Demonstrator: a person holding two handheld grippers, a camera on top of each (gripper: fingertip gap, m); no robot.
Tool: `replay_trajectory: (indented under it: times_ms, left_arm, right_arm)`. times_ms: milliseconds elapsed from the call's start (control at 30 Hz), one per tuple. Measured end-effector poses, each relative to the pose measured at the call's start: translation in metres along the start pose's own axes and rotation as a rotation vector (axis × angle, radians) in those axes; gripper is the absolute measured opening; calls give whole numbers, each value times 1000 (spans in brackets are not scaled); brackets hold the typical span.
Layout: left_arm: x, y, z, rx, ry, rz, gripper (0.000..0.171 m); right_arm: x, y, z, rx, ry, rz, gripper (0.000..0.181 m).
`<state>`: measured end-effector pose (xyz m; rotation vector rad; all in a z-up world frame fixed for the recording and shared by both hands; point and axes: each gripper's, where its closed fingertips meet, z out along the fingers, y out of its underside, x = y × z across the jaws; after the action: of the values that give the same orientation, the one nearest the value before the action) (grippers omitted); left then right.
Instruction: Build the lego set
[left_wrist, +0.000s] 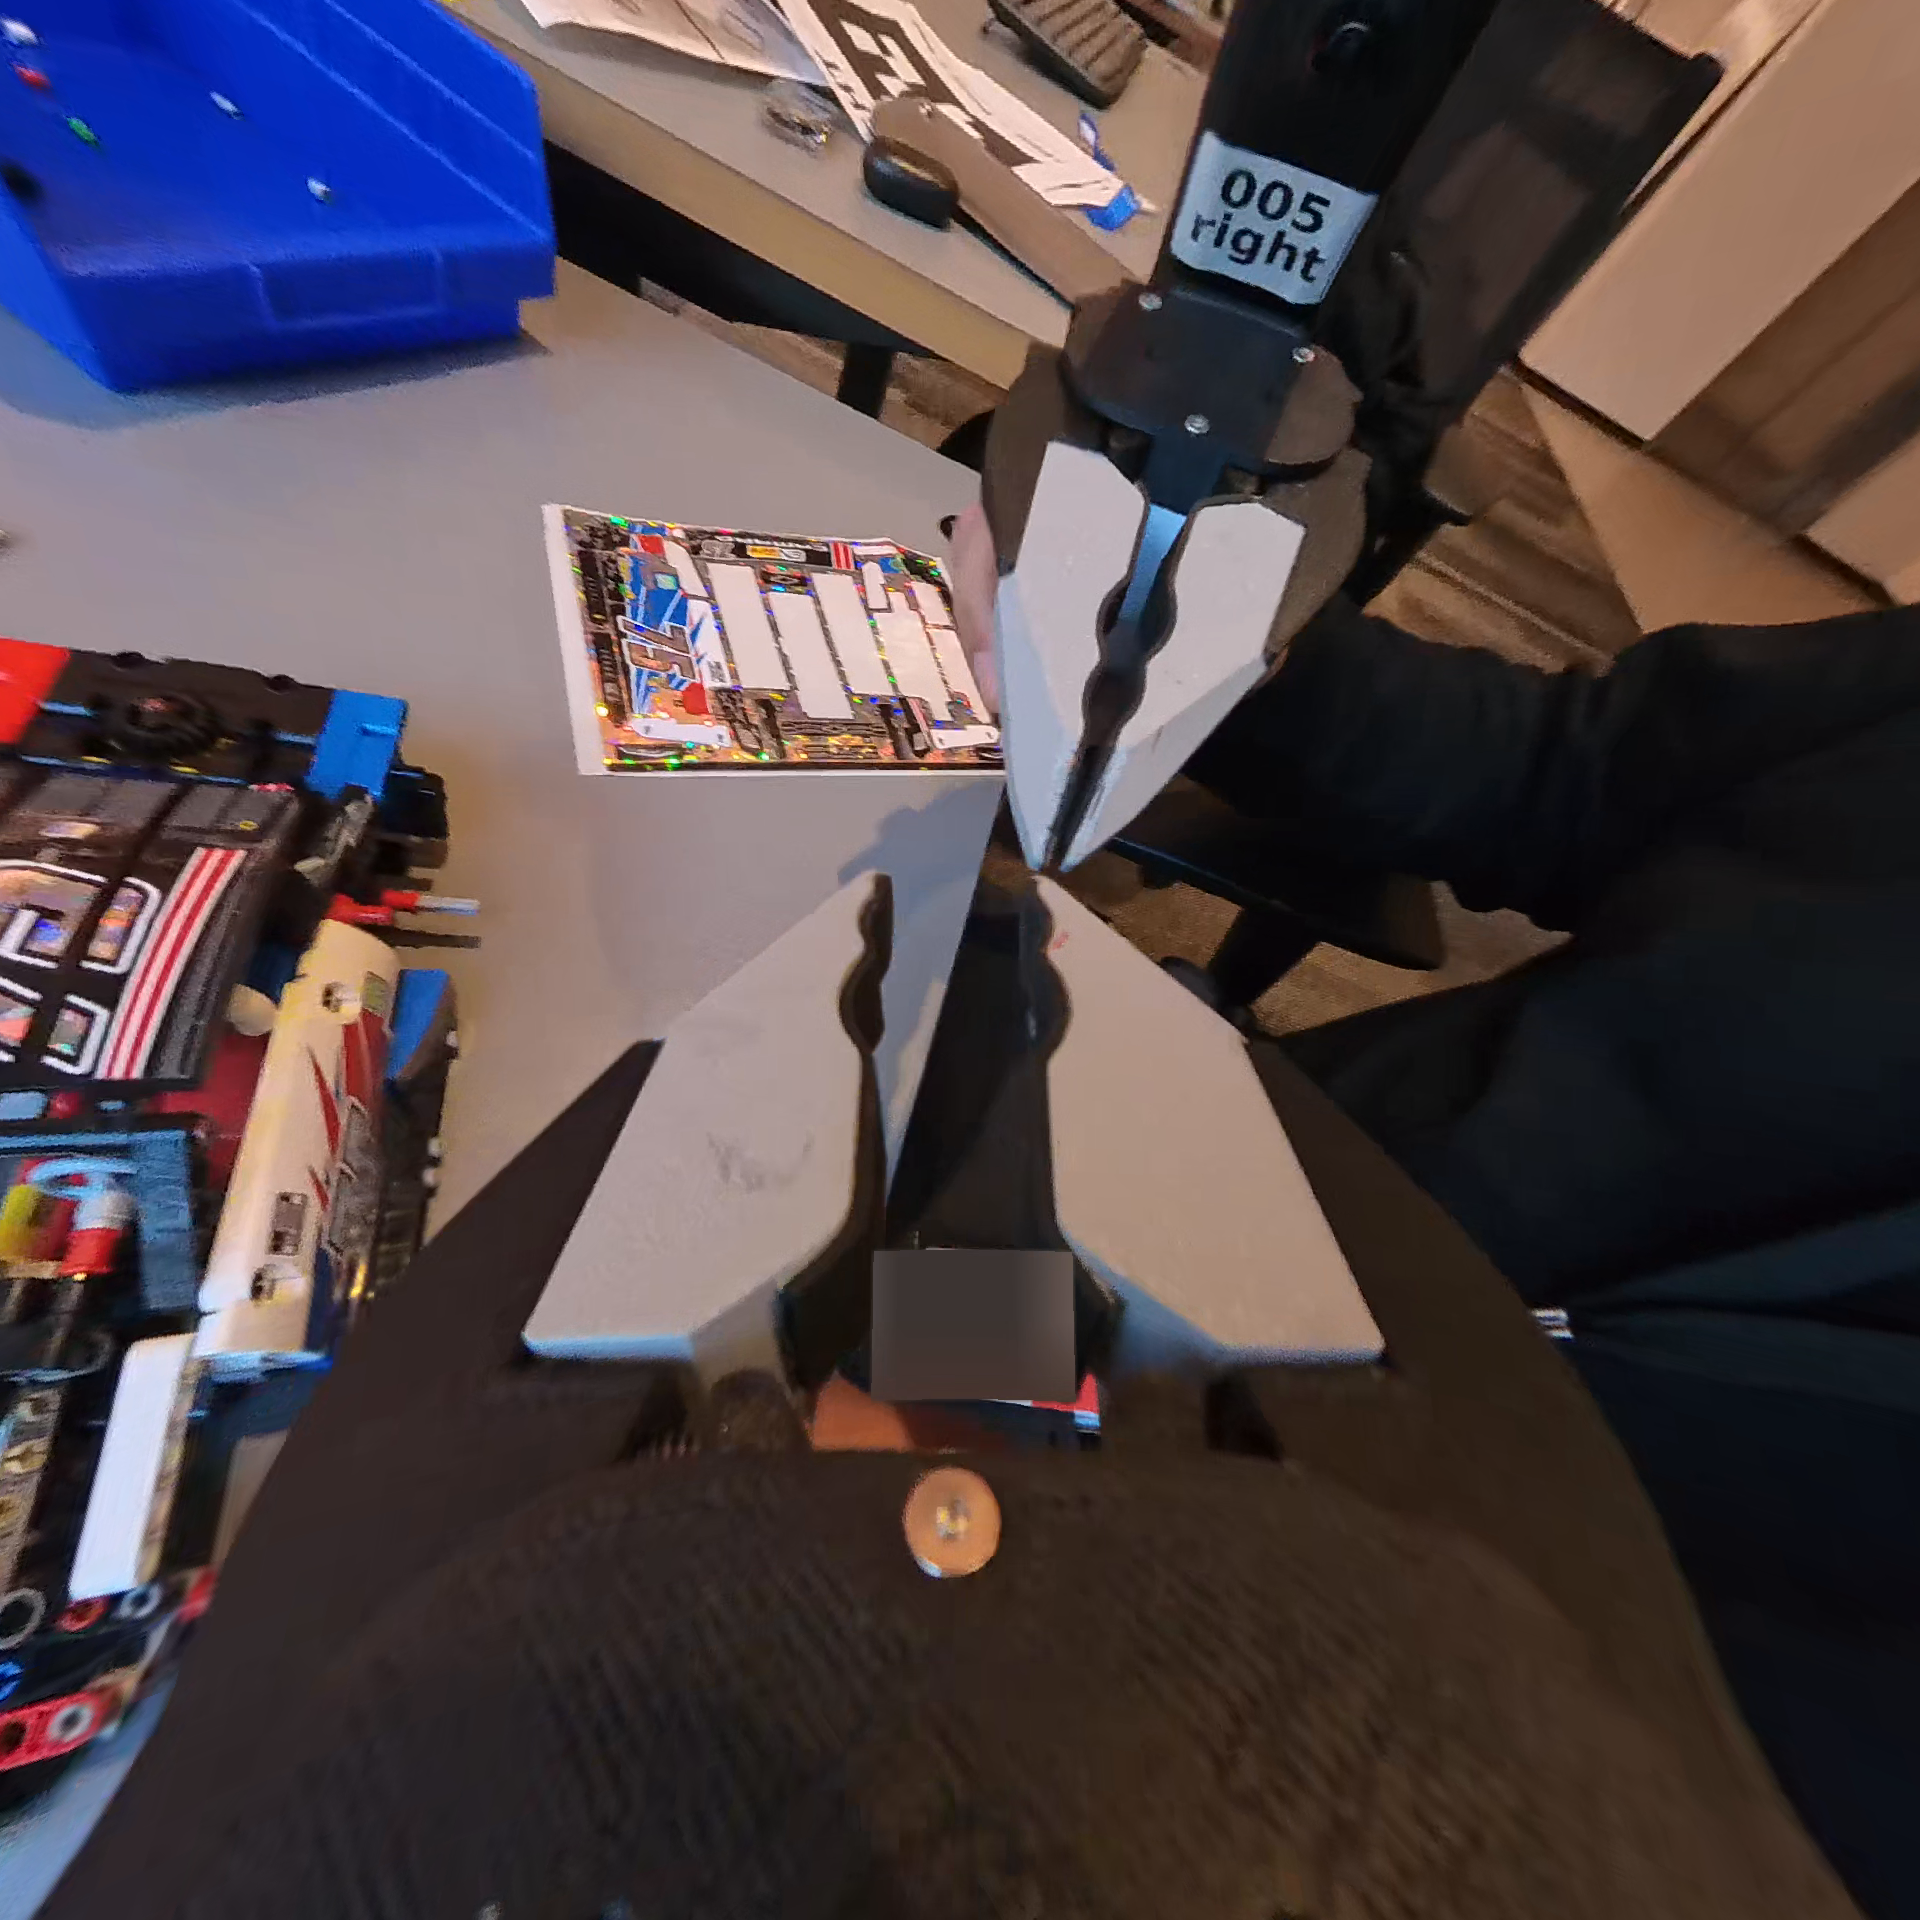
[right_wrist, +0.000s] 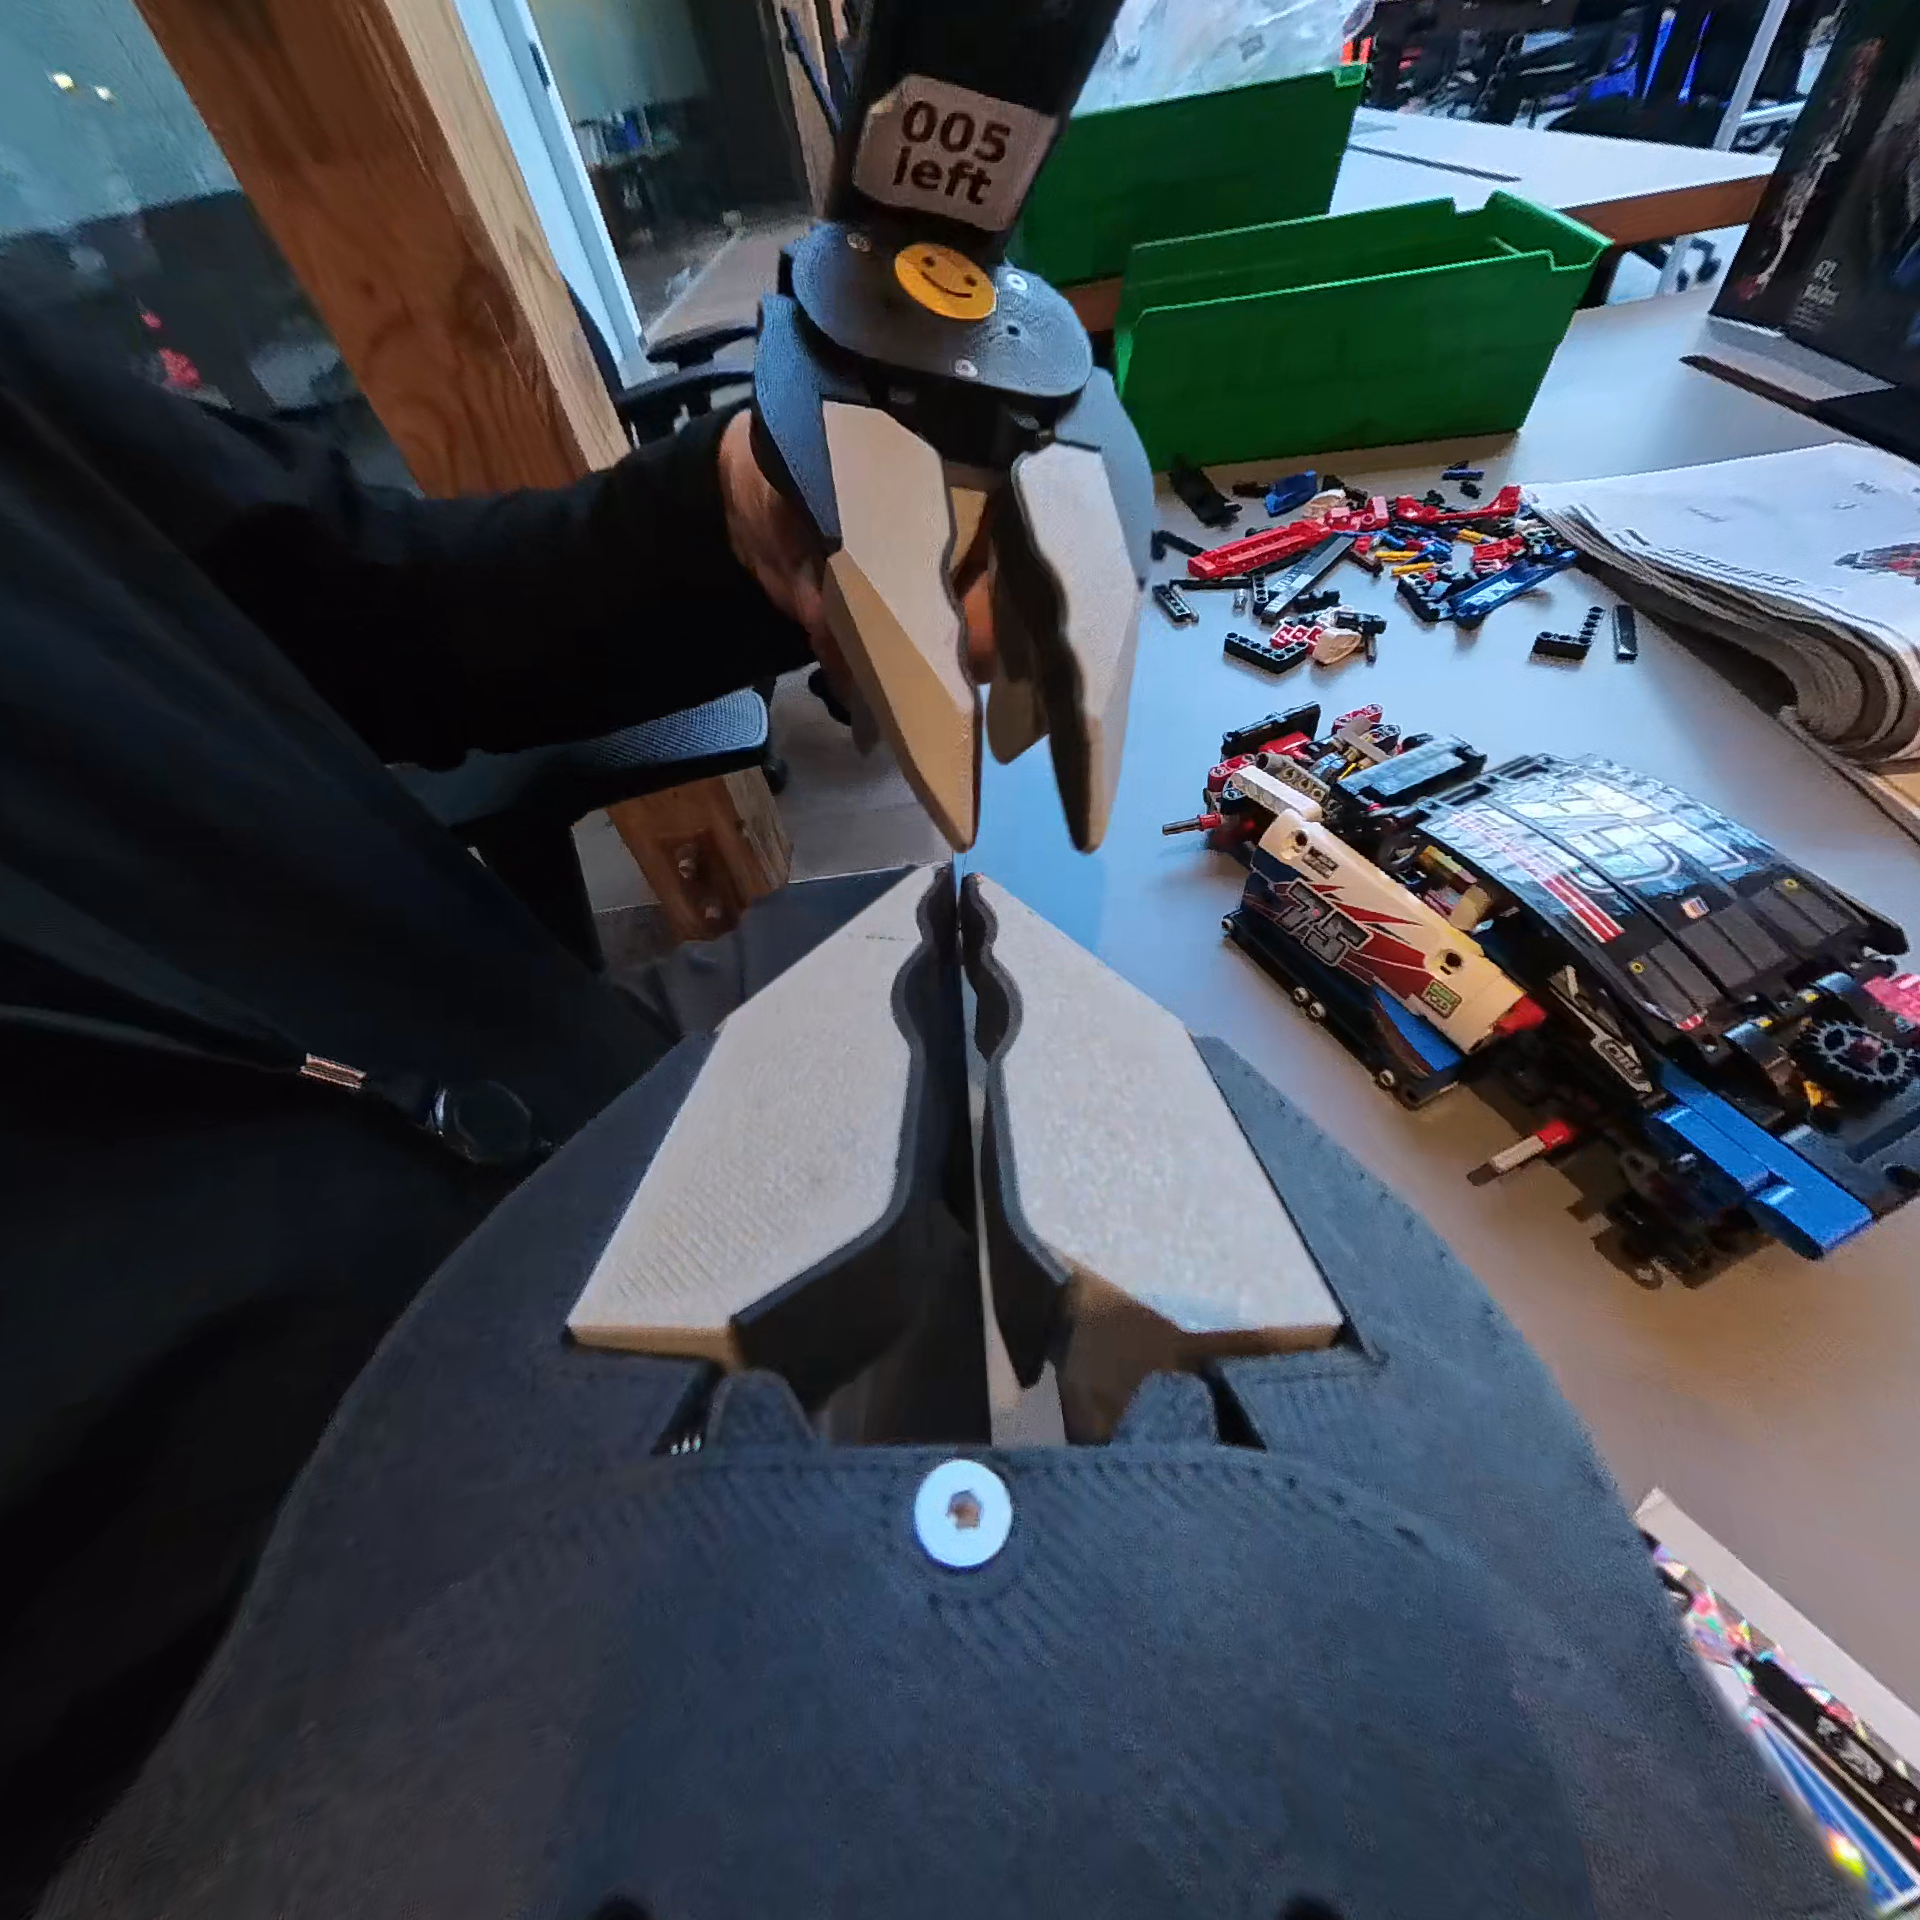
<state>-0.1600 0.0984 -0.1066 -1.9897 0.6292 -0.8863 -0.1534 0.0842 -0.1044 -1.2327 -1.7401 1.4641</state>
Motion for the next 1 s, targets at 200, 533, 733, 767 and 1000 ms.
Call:
replay_trajectory:
  times_ms: [200,533,733,767,1000]
  left_arm:
    - [9,4,-3,30,72,-18,8]
    - [10,8,3,11,102,-25,11]
    - [12,10,8,-2,127,-40,9]
    - [12,11,8,-4,136,-43,9]
    - [11,14,13,-9,141,-61,0]
  right_arm:
    - [2,0,4,-27,0,-3,0]
    - [-1,6,5,-33,-27,23,0]
    - [-2,13,6,-55,-37,37,0]
    - [-1,13,6,-56,-34,40,0]
    - [1,19,6,-74,-32,56,0]
